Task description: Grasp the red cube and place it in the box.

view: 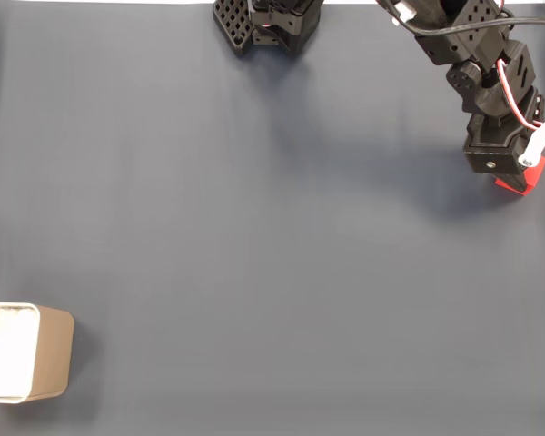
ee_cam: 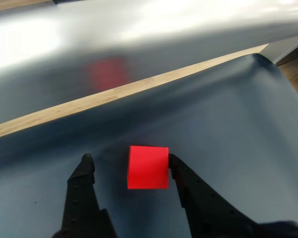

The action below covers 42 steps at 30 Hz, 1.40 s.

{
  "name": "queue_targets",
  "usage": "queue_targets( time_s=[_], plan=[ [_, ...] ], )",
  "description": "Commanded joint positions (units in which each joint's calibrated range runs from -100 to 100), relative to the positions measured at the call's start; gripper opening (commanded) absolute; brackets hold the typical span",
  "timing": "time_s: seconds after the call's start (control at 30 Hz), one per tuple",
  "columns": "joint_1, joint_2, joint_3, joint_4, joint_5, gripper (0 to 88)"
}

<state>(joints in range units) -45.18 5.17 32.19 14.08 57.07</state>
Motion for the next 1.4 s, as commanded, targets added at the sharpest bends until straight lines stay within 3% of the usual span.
queue_targets(
  time_s=[0.0, 0.47, 0.83, 1.37],
  plan=[
    [-0.77, -0.40, -2.35, -0.88, 0.15, 32.2],
    [-0.42, -1.96, 0.20, 0.59, 1.17, 20.2],
    [-0.13, -3.69, 2.03, 1.82, 1.42, 18.5],
    [1.29, -7.51, 1.84, 3.05, 0.98, 6.8]
  ],
)
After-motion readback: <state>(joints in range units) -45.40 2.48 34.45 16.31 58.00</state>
